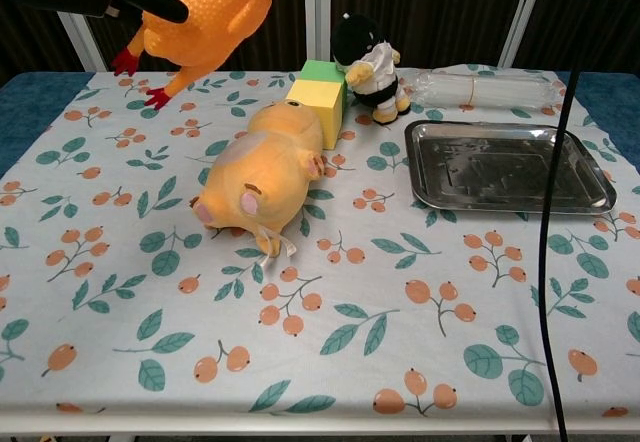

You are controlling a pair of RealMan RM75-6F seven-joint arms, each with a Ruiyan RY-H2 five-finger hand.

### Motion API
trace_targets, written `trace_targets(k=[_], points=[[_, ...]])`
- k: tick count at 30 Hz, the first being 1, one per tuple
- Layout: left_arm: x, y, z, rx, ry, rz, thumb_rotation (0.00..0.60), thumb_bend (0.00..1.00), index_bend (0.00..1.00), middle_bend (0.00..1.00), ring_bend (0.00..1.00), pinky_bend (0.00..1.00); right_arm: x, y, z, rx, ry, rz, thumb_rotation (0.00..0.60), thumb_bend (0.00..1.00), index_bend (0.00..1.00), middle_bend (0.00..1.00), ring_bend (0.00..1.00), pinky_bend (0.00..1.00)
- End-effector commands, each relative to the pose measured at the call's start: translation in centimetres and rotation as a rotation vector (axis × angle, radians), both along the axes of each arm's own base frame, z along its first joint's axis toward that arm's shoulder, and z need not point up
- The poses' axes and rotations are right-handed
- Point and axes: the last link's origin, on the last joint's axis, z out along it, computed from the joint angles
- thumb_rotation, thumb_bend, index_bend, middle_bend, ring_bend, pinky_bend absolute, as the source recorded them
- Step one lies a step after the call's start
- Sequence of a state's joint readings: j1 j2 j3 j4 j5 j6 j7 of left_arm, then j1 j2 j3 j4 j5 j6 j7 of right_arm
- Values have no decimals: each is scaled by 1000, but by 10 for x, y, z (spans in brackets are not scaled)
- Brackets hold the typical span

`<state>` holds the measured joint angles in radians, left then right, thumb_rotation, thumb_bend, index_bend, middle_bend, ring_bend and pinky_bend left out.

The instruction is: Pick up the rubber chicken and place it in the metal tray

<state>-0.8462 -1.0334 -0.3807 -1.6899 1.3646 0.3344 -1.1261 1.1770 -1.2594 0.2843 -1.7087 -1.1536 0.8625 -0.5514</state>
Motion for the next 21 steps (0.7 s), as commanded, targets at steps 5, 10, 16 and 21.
trace_targets(k=[5,10,16,21], points=[[-3,8,-2,7,31,10,600,211,419,340,239,287,3,7,-2,9,-15,10,600,373,940,811,760,1000],[-8,12,-3,37,39,31,600,392,631,641,547,522,0,9,-1,12,-24,6,600,373,940,811,760,1000],[-13,17,-3,82,53,45,600,653,795,893,815,812,-2,15,0,30,-35,12,600,373,941,812,764,1000],[-15,17,-6,85,69,66,600,736,868,994,918,900,-4,19,0,44,-30,22,600,372,941,811,764,1000]])
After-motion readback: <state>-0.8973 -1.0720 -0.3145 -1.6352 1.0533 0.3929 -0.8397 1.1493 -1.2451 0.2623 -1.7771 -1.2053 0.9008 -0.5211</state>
